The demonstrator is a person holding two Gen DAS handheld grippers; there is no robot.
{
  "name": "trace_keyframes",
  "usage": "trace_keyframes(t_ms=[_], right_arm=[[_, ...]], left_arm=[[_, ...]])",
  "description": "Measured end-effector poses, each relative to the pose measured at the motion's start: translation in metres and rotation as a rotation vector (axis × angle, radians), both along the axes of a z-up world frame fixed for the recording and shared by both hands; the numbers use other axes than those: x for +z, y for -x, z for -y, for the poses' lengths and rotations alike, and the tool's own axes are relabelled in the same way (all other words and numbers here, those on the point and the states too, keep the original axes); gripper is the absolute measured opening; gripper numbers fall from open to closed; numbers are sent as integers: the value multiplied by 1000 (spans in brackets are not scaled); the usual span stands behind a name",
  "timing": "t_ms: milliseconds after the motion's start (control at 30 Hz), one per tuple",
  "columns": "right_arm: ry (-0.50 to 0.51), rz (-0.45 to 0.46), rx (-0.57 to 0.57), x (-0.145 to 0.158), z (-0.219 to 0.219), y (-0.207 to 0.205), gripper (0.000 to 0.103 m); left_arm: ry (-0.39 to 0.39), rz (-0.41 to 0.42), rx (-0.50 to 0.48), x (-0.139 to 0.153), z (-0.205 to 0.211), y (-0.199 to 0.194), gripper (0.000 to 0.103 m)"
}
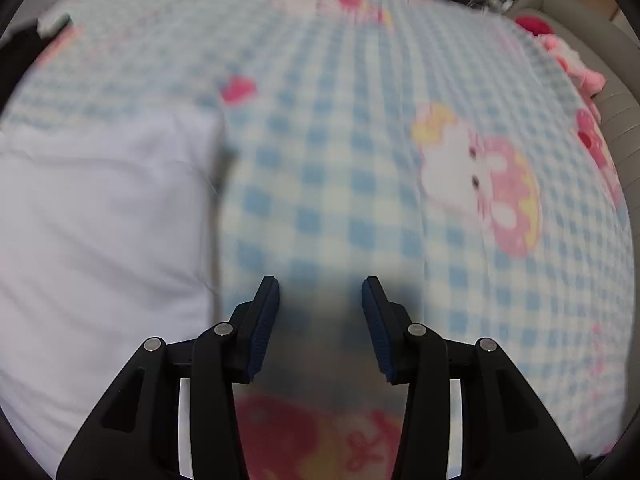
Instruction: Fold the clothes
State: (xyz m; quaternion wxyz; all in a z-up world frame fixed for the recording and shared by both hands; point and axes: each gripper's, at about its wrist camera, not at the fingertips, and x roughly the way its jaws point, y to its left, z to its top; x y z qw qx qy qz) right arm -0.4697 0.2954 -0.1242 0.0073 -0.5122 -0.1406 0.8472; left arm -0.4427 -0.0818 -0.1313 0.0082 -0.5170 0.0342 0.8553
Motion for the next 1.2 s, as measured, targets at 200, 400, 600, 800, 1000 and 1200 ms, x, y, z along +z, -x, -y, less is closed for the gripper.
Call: trace_keyframes(t_ms=[200, 400, 600, 800, 1000, 1200], right_arm=[[106, -142, 10, 65, 1, -61, 45], [249, -209, 63, 112, 24, -185, 62], [289, -147, 60, 81, 55, -264, 64], [303, -68, 33, 36, 82, -319, 65], [272, -39, 6, -4, 98, -356, 65], [269, -73, -8, -15, 86, -379, 67]], left_arm=[[28, -194, -319, 73, -81, -125, 67], [-68, -160, -443, 58, -130, -237, 69], [-158, -24, -272, 14, -132, -285, 69], [-52, -124, -68, 8, -111, -314, 71], [-163, -88, -33, -15, -98, -321, 77], [-129, -69, -94, -14, -97, -356, 80]])
